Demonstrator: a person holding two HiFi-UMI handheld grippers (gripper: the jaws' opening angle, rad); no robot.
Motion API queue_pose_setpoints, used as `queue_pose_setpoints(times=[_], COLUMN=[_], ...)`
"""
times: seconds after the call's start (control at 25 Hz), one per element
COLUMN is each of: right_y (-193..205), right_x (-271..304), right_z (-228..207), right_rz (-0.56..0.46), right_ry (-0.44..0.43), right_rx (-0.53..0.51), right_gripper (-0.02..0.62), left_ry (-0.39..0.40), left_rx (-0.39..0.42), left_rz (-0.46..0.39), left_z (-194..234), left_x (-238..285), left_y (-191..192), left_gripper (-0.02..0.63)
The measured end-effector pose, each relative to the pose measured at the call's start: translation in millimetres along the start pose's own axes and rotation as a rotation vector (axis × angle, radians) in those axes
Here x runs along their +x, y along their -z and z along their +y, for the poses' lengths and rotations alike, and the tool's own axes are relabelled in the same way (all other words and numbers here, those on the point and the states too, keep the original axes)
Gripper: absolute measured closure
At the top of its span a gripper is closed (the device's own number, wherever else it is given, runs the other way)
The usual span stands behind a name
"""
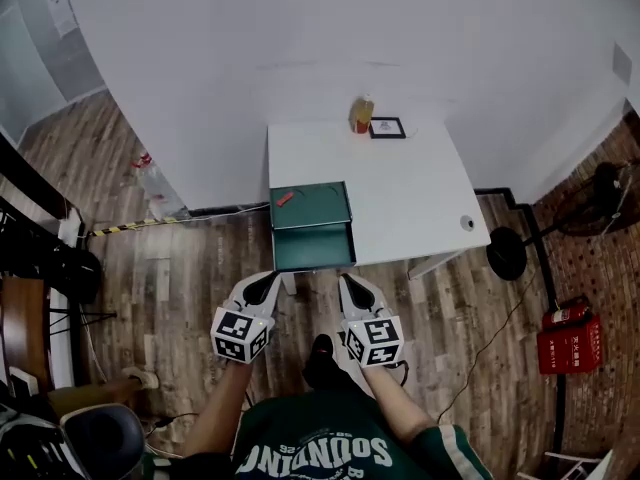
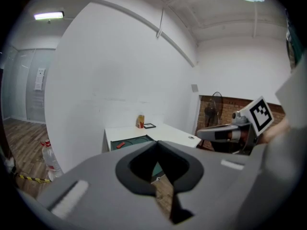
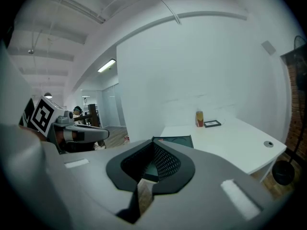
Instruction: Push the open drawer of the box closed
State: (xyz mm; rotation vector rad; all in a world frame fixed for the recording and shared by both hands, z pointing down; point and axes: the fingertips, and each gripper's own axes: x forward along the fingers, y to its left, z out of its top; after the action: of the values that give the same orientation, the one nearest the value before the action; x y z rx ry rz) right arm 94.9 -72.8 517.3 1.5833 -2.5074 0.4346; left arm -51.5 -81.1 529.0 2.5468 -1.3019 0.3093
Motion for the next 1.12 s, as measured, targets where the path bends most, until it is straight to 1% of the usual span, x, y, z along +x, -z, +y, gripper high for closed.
queue_pose_setpoints(times=[0.16, 0.36, 0.64, 0.76, 0.92, 1.04, 1.08, 1.12], right_y=[-6, -8, 1, 19, 58, 82, 89, 98], right_x=[30, 53, 69, 74, 76, 76, 76, 77], right_z=[-18, -28, -30, -26, -16, -11, -9, -8], right_rz=[0.011, 0.017, 0.047, 0.087, 0.158, 0.193, 0.208, 0.227], right_ry=[-0.011, -0.038, -0.019, -0.021, -0.012, -0.004, 0.002, 0.008], right_rx=[-0.010, 0.006, 0.028, 0.039, 0.059, 0.072, 0.075, 0.081], right_gripper=[0.595, 0.595, 0.595, 0.595, 0.595, 0.595, 0.593, 0.573], left_ry=[-0.019, -0.037, -0.013, 0.006, 0.029, 0.042, 0.046, 0.049], left_rx=[-0.010, -0.031, -0.038, -0.049, -0.073, -0.087, -0.090, -0.092], left_rz=[0.004, 0.018, 0.032, 0.049, 0.081, 0.104, 0.110, 0.116], left_z=[12, 24, 41, 45, 49, 52, 53, 54], left_x=[23, 37, 51, 55, 56, 55, 55, 53], left_y=[-7, -8, -11, -5, 14, 28, 32, 35], left_gripper=[0.554, 0.554, 0.554, 0.554, 0.554, 0.554, 0.554, 0.554])
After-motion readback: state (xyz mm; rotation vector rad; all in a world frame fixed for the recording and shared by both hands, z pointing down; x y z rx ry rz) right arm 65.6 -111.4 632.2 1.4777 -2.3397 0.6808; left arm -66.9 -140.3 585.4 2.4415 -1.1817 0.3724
